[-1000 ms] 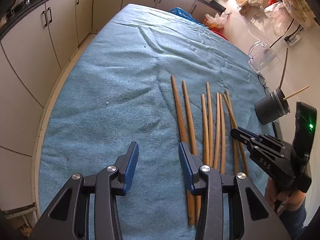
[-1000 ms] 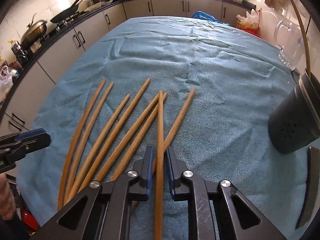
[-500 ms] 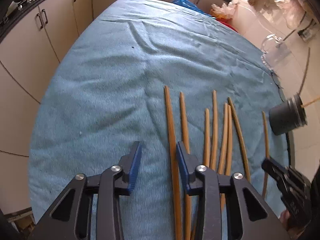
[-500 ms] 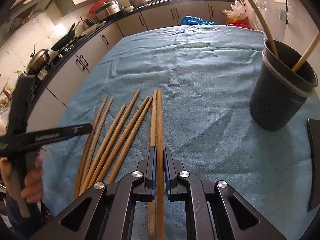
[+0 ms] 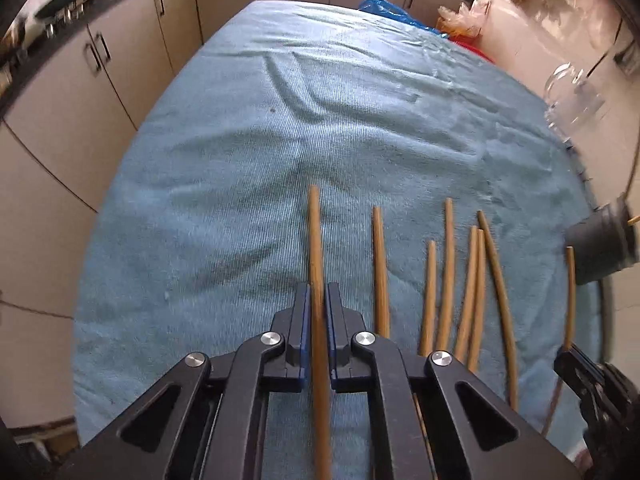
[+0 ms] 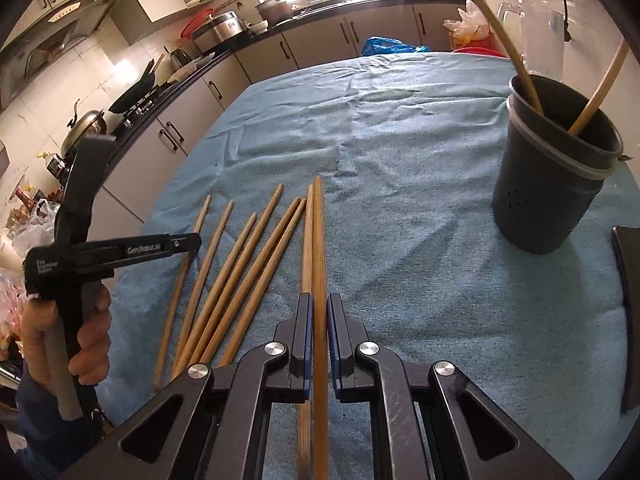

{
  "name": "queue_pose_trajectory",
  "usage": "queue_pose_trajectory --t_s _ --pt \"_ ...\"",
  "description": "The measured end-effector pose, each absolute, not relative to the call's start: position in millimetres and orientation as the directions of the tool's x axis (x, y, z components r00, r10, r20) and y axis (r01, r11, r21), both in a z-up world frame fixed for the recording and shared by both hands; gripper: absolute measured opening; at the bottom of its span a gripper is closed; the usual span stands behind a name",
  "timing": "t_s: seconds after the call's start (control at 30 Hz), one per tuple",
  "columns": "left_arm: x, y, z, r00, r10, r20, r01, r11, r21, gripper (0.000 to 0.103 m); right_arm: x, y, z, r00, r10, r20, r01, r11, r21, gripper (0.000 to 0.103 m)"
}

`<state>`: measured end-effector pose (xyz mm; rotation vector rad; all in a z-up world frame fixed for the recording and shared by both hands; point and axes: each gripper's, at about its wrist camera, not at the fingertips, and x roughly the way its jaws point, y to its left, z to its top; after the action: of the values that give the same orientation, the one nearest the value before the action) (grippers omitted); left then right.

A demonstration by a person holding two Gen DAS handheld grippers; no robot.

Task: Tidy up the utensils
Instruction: 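Lift the chopstick upright with the left tool and carry it over the grey cup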

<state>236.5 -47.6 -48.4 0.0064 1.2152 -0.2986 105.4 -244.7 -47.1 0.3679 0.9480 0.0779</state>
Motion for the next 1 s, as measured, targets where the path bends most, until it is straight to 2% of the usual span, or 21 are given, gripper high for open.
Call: queue_pose_trajectory --t_s 0.23,0.5,0.67,1.0 --pt "198.0 -22.8 -7.5 0.440 -0.317 -0.840 0.257 0.941 -0.221 0.007 93.2 -248.8 -31.5 0.633 0.232 -0.738 0.084 0.928 0.364 0.008" --pt "151.1 -11.9 62.6 0.572 -0.403 -0.714 0.331 0.910 -0.249 0.007 60.0 -247.2 15.7 0.780 0.212 -0.588 0.026 0.929 0.369 0.008" --pt "131.4 -9.8 85.8 0.608 -0.429 -0.668 0.361 0.899 -0.249 0.007 41.0 -246.7 38.7 0.838 0.182 -0.514 0.009 0.938 0.347 0.008" --pt "124.9 -15.9 108.3 0.639 -0.445 -0.628 0.375 0.892 -0.252 0.007 26.5 -255.1 51.1 0.866 0.163 -0.472 0.026 0.929 0.368 0.008"
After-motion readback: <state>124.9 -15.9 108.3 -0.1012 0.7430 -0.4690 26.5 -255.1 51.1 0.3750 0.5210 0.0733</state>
